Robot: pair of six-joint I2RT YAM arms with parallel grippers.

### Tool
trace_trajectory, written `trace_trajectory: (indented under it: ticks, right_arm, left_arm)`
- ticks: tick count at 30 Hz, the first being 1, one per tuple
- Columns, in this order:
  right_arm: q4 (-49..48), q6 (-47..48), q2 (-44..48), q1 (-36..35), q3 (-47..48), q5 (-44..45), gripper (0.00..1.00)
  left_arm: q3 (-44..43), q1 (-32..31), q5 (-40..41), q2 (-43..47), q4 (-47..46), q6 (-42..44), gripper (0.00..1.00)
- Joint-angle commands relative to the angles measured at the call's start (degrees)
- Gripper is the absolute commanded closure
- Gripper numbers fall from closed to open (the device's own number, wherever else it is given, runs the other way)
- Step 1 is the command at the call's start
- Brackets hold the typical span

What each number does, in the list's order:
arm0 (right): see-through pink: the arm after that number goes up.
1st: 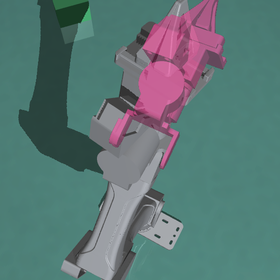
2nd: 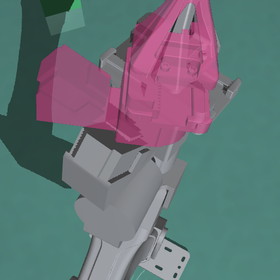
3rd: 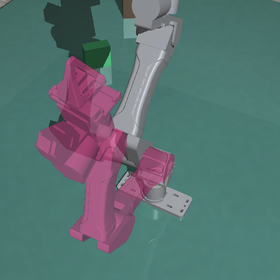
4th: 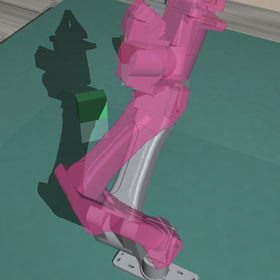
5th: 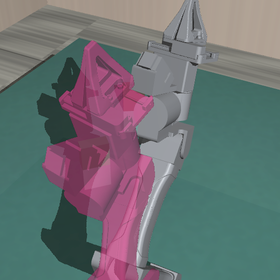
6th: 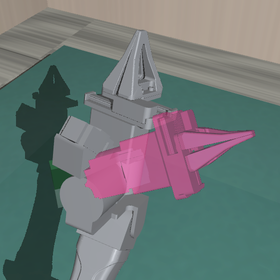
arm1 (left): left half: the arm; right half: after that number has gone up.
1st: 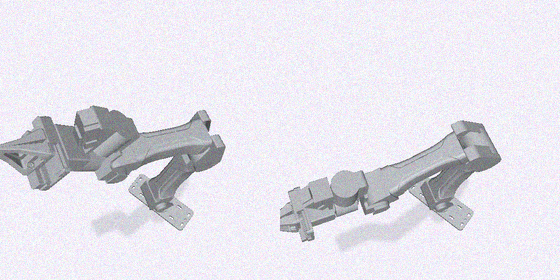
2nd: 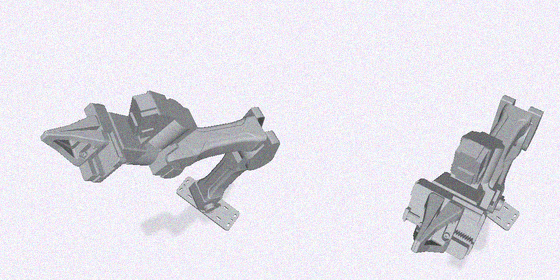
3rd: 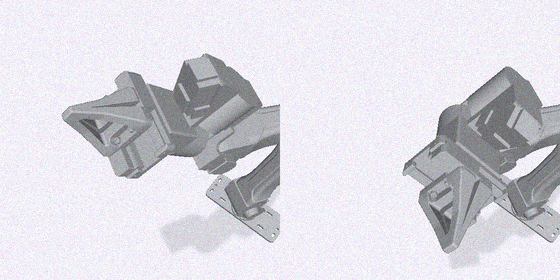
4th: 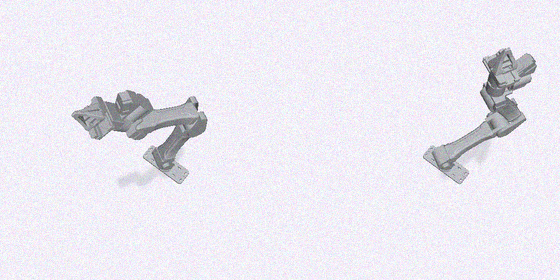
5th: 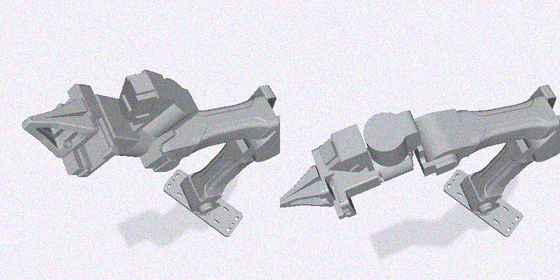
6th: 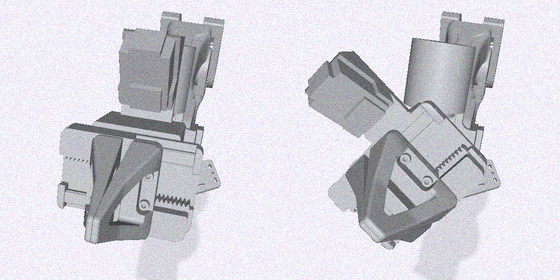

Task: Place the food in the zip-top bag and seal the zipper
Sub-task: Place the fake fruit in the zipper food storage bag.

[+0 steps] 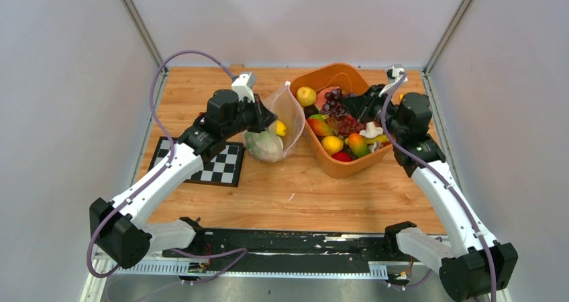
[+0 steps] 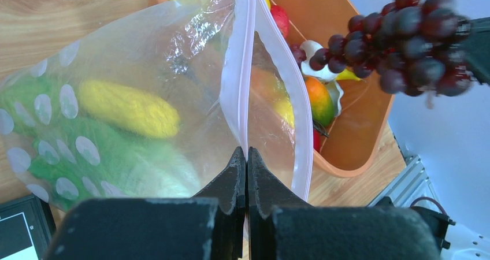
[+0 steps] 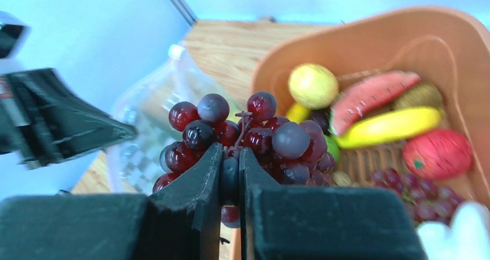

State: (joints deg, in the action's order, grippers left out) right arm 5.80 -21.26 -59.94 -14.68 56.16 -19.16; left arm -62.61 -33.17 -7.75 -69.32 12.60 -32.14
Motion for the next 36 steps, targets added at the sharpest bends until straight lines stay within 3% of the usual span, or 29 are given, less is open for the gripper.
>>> trace_trajectory:
  ticks: [1, 8, 14, 23, 30, 36]
  right_arm:
    - [-13.81, -6.19, 3.33, 0.0, 0.07, -9.08, 1.0]
    - [-18.28, -9.21, 2.19, -1.91, 2.8, -17.82, 1.0]
    - [-23.4, -11.34, 0.14, -6.85, 4.1, -19.15, 0.99]
    - [-23.56, -9.23, -2.37, -12.4, 7.28, -18.71, 0.99]
    - [-22.25, -7.8, -9.31, -12.96, 6.94, -17.43, 0.98]
    - [-13.55, -0.97, -13.84, -12.89, 8.13, -15.92, 0.98]
  left_arm:
    - [-0.86, 0.23, -0.96, 0.06, -2.02, 0.01, 1.0]
    - [-0.88, 0.26, -1.53, -0.41, -2.7, -0.35, 1.0]
    - [-1.01, 0.27, -2.73, -1.03, -3.8, -1.02, 1.0]
    - [-0.51, 0.21, -2.98, -0.5, -3.84, -0.64, 1.0]
    - [0.54, 0.25, -4.8, 0.95, -5.08, -0.3, 1.0]
    - [2.34, 0.25, -3.86, 4.09, -5.18, 1.3, 1.0]
